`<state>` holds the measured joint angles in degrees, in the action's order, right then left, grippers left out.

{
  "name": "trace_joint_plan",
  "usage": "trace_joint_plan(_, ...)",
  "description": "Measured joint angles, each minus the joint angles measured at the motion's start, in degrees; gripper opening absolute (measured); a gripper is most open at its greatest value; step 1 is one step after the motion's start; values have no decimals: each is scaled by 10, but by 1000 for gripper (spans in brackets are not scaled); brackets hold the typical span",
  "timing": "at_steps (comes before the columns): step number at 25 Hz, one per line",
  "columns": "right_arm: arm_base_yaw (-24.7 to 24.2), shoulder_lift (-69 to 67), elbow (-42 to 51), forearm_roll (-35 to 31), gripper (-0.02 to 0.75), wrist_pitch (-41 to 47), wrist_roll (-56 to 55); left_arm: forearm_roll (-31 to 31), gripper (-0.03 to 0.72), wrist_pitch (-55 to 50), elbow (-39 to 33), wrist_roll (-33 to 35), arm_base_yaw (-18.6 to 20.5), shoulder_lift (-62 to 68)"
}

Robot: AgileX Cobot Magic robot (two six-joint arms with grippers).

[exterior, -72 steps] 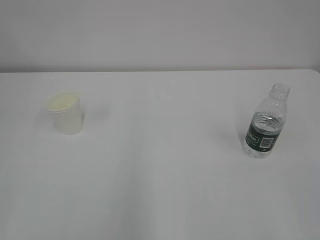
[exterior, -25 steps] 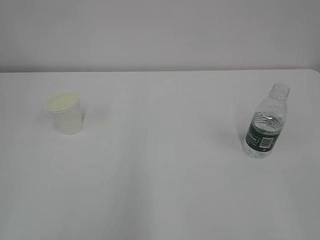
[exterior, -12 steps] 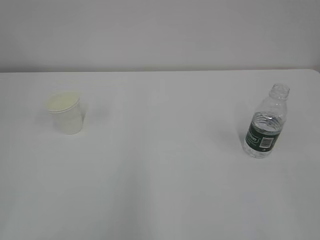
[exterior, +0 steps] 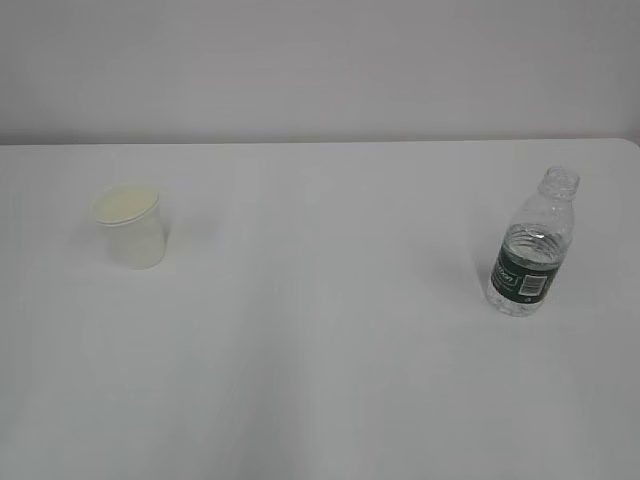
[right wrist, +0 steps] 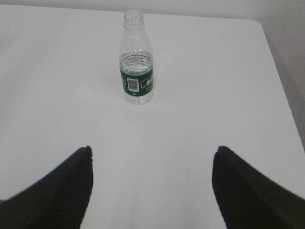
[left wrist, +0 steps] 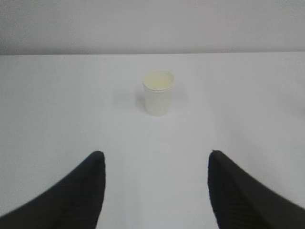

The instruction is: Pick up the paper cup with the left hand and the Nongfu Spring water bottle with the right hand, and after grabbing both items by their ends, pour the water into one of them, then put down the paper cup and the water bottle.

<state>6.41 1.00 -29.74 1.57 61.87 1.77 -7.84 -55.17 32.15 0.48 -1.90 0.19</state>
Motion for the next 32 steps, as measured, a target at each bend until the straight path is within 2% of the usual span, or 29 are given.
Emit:
trace_joint_plan(13, 0, 0, 0, -2, 590, -118, 0, -1, 467, 57, 0, 29, 0, 0)
trace_joint_plan(32, 0, 0, 22, 3, 590, -161, 0, 4, 454, 78, 0, 42, 0, 10)
